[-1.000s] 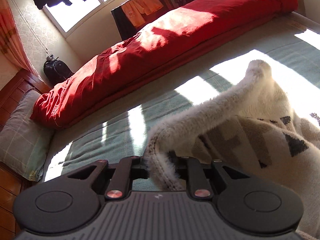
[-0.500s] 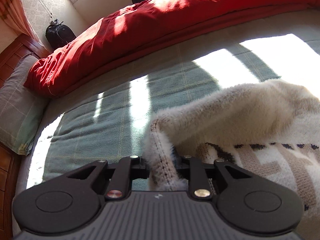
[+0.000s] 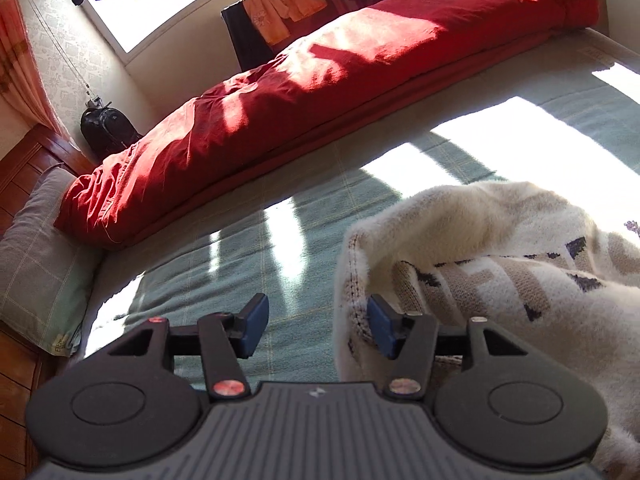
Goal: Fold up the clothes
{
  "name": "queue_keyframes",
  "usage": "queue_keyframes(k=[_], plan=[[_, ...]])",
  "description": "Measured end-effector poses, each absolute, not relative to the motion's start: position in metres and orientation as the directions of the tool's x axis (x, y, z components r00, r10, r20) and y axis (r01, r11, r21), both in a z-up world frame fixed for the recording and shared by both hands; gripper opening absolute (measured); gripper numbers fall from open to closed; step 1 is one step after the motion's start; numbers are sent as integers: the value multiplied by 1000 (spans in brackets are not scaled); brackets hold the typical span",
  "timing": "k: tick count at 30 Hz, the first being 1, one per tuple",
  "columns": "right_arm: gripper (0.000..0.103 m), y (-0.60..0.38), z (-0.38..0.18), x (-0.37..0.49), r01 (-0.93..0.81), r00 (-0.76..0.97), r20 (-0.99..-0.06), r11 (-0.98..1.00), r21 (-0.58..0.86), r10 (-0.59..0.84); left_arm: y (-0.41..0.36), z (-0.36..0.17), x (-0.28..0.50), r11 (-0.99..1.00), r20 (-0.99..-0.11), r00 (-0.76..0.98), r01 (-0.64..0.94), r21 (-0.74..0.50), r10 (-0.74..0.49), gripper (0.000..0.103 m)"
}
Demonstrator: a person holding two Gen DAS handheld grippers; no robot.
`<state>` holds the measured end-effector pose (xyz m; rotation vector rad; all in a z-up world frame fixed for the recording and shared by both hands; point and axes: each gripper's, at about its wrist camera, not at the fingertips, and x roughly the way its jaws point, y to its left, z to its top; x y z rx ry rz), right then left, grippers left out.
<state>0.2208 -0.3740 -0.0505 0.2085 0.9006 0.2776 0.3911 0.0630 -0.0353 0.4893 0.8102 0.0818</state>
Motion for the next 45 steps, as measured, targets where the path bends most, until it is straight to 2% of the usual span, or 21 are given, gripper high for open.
queue_keyframes(k=[2, 6, 8, 21, 29, 45], plan=[[80, -371, -42, 211, -164, 598, -729, 942, 294, 332, 62, -29, 376, 886, -681, 691, 127, 445, 243, 64], [81, -363, -28, 191, -198, 608, -715, 938, 284, 345, 57, -23, 339, 891, -694, 694, 171, 420, 194, 66], [82, -357, -24, 181, -213, 606, -716, 938, 274, 347, 51, -26, 314, 896, -709, 688, 205, 393, 153, 71], [83, -329, -20, 137, -261, 587, -721, 929, 262, 368, -20, -77, 199, 843, -779, 621, 463, 274, -88, 72], [83, -328, -20, 132, -252, 587, -728, 935, 251, 354, -54, -100, 178, 809, -799, 589, 525, 265, -121, 72], [83, -336, -71, 164, -204, 569, -765, 953, 225, 302, -44, -91, 166, 866, -793, 602, 443, 231, -97, 75]])
